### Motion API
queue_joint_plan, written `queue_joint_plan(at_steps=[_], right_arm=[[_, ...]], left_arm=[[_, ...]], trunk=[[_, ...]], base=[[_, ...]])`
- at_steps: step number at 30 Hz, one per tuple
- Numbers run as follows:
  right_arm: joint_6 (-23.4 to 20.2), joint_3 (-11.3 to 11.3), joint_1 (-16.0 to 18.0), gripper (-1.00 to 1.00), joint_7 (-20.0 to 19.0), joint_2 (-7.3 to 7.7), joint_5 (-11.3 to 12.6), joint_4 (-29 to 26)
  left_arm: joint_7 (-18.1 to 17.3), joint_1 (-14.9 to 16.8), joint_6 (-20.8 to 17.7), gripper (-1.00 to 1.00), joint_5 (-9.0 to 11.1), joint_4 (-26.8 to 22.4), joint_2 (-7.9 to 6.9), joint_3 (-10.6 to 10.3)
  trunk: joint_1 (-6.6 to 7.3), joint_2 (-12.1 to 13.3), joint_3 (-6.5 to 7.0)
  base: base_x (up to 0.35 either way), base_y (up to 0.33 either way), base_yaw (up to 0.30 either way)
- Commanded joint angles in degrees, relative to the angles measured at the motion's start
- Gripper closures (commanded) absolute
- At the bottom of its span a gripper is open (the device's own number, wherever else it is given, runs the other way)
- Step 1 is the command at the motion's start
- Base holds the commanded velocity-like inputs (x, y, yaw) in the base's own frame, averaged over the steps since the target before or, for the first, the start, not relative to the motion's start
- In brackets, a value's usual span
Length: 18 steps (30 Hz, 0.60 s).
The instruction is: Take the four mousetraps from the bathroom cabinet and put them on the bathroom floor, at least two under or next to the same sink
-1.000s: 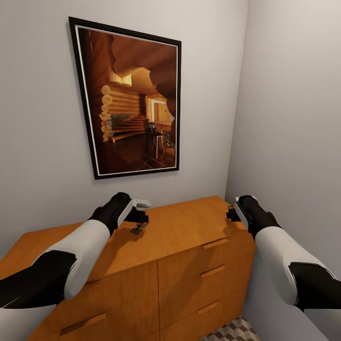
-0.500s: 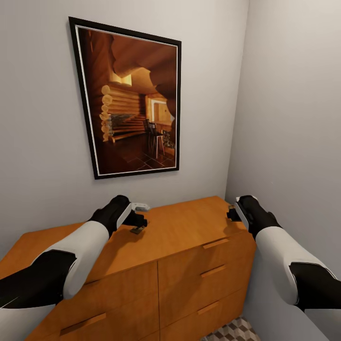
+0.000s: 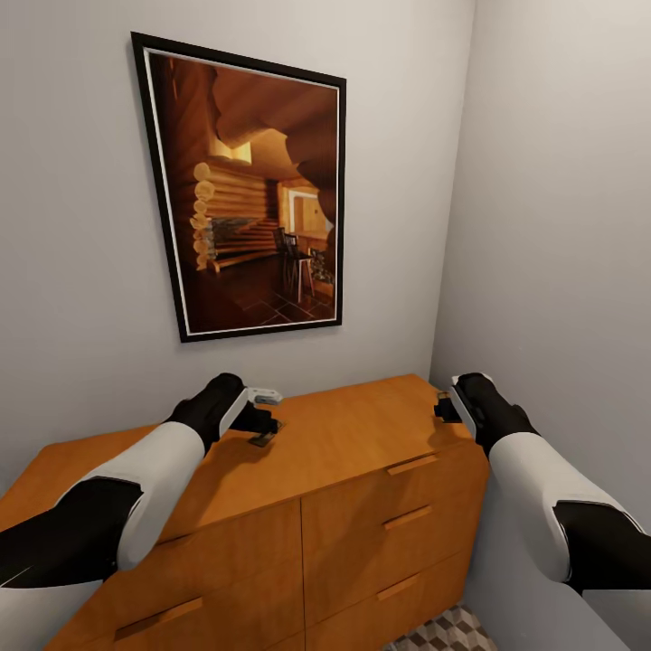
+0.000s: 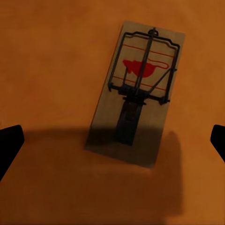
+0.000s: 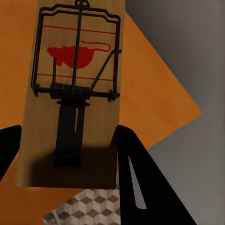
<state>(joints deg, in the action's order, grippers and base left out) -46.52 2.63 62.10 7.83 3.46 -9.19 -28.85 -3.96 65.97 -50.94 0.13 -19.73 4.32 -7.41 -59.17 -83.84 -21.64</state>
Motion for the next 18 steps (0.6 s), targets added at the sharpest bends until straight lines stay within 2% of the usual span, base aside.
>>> queue_joint_plan(at_steps=[1, 18], right_arm=[[-0.22, 0.27, 0.03, 1.0, -0.25, -0.04, -0.4, -0.07], [-0.15, 0.27, 0.03, 1.0, -0.21, 0.01, -0.42, -0.07]], left_arm=[[-0.26, 0.02, -0.21, -1.0, -0.01, -0.08, -0.08, -0.4], [-0.18, 0.04, -0.29, -1.0, -0.07, -0.75, 0.15, -0.54]], trunk=[[0.0, -0.04, -0.07], [0.0, -0.04, -0.07]], base=[[0.0, 0.0, 0.0], [0.0, 0.0, 0.0]])
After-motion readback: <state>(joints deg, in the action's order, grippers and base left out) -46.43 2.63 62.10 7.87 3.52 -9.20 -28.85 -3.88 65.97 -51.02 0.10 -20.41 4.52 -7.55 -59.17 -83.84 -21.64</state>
